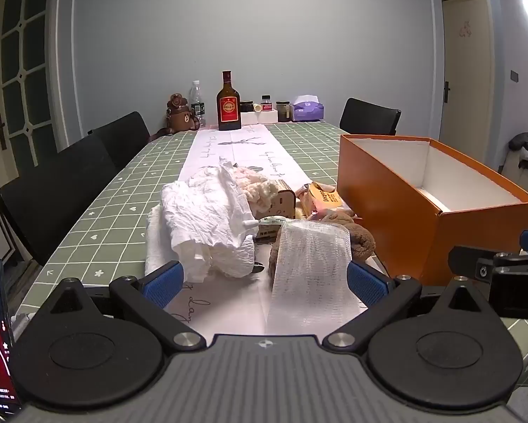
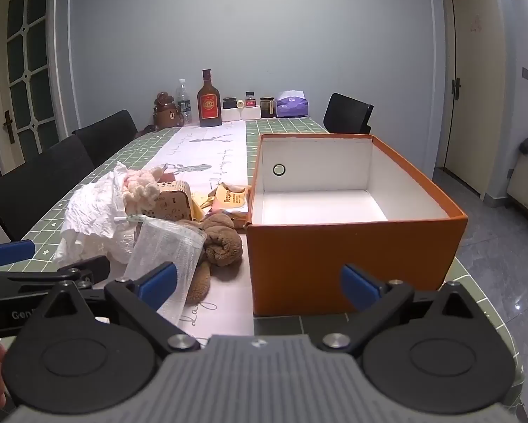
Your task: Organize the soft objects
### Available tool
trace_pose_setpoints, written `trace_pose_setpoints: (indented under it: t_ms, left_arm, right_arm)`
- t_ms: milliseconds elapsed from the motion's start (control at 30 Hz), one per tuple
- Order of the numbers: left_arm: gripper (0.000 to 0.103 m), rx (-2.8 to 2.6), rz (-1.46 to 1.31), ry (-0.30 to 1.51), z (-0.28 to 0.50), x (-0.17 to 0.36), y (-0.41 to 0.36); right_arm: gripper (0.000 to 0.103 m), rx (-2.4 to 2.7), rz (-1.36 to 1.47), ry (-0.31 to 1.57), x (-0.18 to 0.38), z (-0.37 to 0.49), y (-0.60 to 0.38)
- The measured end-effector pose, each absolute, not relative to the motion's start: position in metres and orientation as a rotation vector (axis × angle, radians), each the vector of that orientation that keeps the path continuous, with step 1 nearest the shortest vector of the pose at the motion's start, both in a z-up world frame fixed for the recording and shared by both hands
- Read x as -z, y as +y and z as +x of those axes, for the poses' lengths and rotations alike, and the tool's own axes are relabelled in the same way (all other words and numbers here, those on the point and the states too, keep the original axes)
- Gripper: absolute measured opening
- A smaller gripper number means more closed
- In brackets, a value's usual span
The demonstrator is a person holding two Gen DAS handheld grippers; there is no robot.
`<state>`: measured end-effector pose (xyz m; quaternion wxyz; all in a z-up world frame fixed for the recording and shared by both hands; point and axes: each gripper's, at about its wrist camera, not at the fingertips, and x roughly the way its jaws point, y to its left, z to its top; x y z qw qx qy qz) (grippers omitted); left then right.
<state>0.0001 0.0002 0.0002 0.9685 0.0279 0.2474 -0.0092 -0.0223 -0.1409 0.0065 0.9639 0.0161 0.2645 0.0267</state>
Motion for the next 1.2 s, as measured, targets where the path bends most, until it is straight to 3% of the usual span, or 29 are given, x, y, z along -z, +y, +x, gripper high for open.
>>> trace_pose_setpoints:
  t_ms: [1200]
  left_arm:
    - [0.103,0.017,0.069,0.494,-0.001,0.0,0.003]
  right_arm:
    - [0.098,-0.042,0.015,0.529,-0.004,-0.02,-0.135]
